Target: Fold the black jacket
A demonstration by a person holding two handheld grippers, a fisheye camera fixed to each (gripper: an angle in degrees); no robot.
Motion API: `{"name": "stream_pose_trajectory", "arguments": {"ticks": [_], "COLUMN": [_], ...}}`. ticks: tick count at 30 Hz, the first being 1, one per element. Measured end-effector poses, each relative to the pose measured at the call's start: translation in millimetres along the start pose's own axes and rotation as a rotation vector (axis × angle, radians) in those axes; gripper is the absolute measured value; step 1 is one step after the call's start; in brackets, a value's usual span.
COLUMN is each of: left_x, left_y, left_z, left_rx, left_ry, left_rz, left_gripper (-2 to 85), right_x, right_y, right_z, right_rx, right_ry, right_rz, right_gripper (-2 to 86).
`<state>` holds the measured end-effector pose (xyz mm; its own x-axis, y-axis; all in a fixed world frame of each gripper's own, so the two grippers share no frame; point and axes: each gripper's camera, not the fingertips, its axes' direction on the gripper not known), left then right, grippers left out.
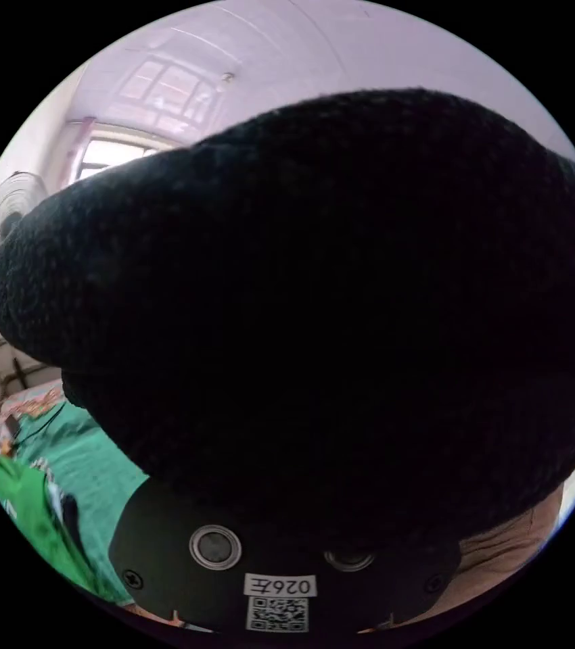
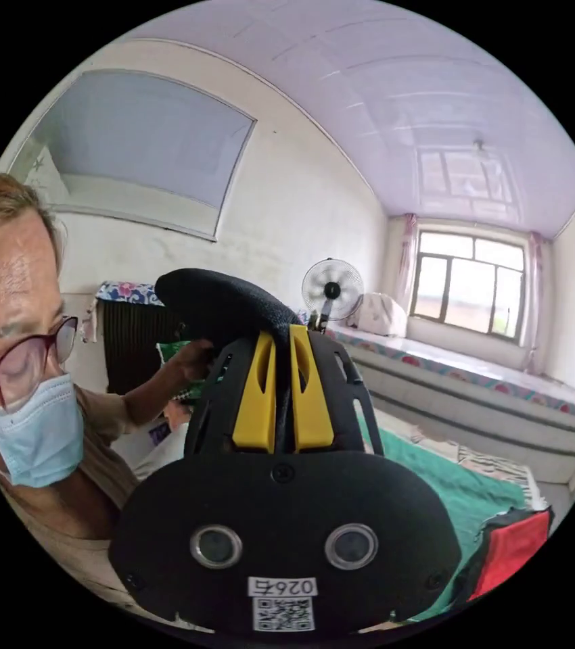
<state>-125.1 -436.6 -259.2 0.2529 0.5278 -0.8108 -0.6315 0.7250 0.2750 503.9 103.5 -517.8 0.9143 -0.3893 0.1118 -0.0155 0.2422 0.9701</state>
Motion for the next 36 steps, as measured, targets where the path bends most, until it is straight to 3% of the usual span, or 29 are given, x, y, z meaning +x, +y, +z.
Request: {"name": "stream_pose_trajectory", "arguments": {"ticks": [3, 6, 9, 11, 16, 20, 24, 27, 30, 33, 36], "left_x": [-30, -103, -206, -271, -305, -326, -319, -312, -311, -316, -321], "left_y": [56, 99, 145, 204, 295, 324, 302, 298, 307, 320, 335], "left_z": [-20, 24, 142, 223, 239, 182, 146, 152, 209, 295, 342], "left_rx": [-0.078, -0.166, -0.379, -0.488, -0.238, -0.073, -0.052, -0.131, -0.295, -0.585, -0.685], "left_ry": [-0.103, -0.134, -0.060, 0.160, 0.400, 0.233, 0.014, -0.081, -0.023, 0.074, 0.098], "left_rz": [-0.130, -0.371, -0.617, -0.825, -0.907, -0.932, -0.741, -0.668, -0.664, -0.653, -0.659], "left_gripper": [8.5, 7.7, 6.8, 7.8, 5.4, 1.9, 0.0, 2.8, 11.4, 17.8, 16.0], "right_x": [35, 95, 186, 245, 267, 242, 192, 158, 145, 119, 62], "right_y": [45, 117, 212, 284, 336, 318, 299, 292, 288, 291, 317], "right_z": [83, 183, 272, 316, 315, 347, 382, 403, 427, 457, 491], "right_rx": [-0.096, -0.238, -0.384, -0.612, -0.658, -0.628, -0.622, -0.609, -0.625, -0.689, -0.952], "right_ry": [-0.225, -0.328, -0.171, 0.112, 0.328, 0.218, 0.164, 0.122, -0.037, -0.294, -0.399], "right_rz": [0.206, 0.491, 0.797, 0.901, 0.760, 0.561, 0.348, 0.277, 0.320, 0.359, 0.216], "right_gripper": [-1.1, -1.0, -0.7, -0.9, -1.0, -0.5, 1.1, 2.8, 10.2, 19.6, 22.9]}}
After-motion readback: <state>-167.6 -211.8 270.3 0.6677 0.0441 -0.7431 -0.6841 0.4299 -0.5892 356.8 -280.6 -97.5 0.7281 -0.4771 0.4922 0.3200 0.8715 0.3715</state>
